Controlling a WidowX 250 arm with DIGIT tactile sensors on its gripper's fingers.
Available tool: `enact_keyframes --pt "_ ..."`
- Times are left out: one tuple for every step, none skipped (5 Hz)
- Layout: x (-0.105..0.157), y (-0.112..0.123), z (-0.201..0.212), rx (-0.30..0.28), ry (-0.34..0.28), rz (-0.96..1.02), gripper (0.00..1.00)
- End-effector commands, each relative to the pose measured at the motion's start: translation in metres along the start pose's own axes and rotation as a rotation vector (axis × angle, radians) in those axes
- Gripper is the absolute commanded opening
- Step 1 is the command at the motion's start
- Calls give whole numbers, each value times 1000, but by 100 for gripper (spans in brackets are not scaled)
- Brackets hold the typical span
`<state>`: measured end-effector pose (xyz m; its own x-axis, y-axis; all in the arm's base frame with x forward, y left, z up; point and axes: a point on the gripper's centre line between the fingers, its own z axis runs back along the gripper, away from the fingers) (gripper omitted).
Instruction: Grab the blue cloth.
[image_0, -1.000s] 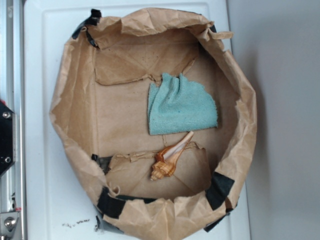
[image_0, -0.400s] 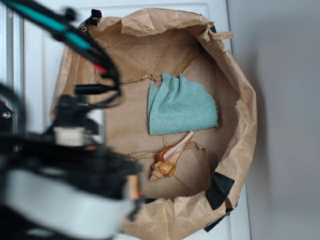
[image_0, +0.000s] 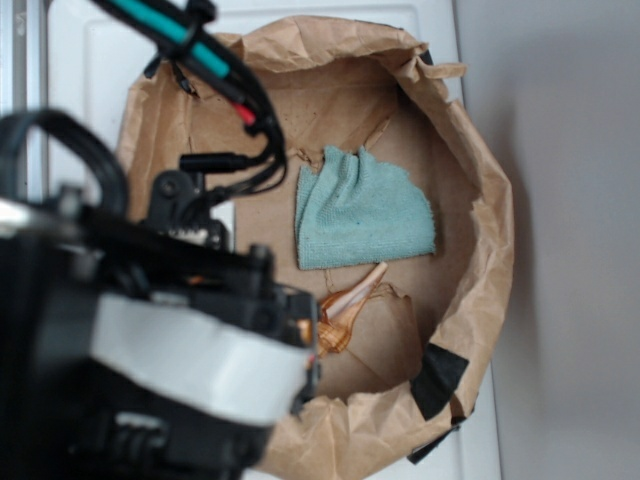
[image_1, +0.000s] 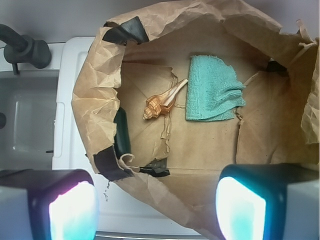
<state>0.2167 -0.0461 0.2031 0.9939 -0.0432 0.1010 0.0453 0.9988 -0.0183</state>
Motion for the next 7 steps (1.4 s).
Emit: enact_keyframes --pt "24 19 -22 -6 -53 94 100" --pt "50 34 -61 14 -80 141 100" --pt "66 48 -80 -11 -92 248 100" --pt "70 60 -98 -4 -61 412 100" --pt "69 65 -126 66 -83 443 100" --pt "76 58 -154 90 -76 446 100" --pt "87 40 -172 108 -64 444 100"
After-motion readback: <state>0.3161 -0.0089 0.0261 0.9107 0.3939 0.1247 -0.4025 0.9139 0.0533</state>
